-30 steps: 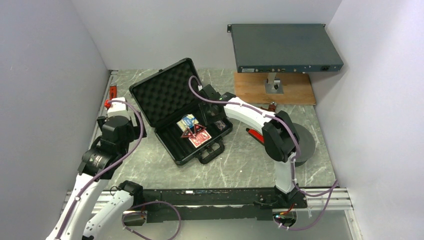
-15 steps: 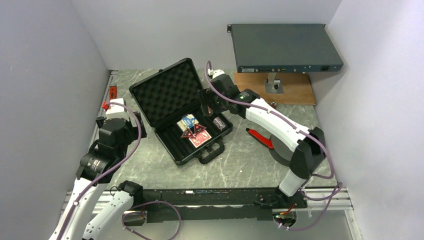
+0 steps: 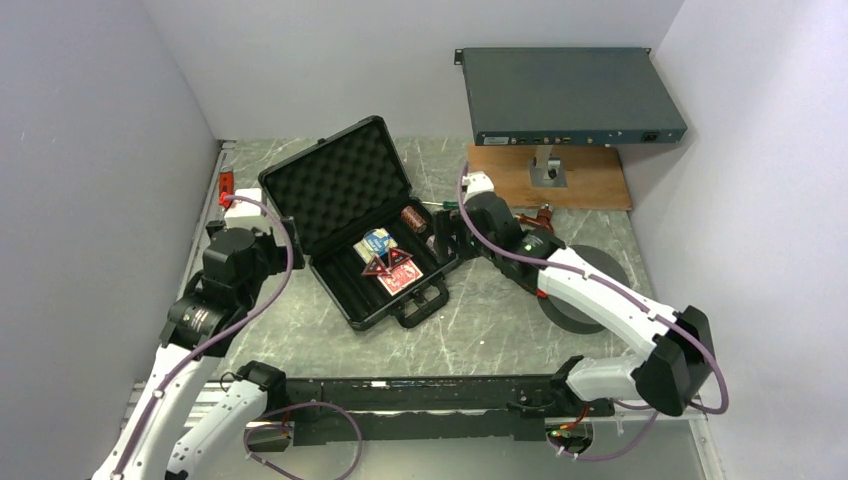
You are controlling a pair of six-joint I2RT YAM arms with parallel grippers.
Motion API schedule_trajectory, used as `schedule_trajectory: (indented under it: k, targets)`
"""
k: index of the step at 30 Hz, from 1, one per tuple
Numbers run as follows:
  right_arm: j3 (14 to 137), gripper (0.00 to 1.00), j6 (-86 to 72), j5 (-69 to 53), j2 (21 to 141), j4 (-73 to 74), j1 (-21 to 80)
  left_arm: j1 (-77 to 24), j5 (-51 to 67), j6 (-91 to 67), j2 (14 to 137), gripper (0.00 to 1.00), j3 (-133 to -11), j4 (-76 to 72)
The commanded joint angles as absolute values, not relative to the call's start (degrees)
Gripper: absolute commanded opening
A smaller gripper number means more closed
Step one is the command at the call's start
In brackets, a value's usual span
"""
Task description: Pack up texas hold em set
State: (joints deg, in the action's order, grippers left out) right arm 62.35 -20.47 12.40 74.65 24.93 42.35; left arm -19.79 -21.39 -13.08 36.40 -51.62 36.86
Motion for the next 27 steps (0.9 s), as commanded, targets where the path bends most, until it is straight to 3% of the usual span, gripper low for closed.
schedule_trajectory:
  k: [1,7,22,27]
  targets:
    - [55.6,0.97,-22.7,13.1,69.2,17.4,42.4,-19.4,-18.9,-9.8,39.9,1.0,-57.2,32.8]
    - [48.0,0.92,-24.9,9.2,67.0,14.0,42.5,-17.9,-22.9,-5.4,51.3,1.0,-67.1,34.7]
    - [37.1,0.85,-29.1,4.3,64.4,10.5,42.5,7.5,8.9,-15.4,77.2,0.9,-88.4,32.1]
    - [33.7,0.84,-29.9,3.8,63.1,9.9,42.5,9.9,9.7,-16.2,86.4,0.88,-99.0,34.0]
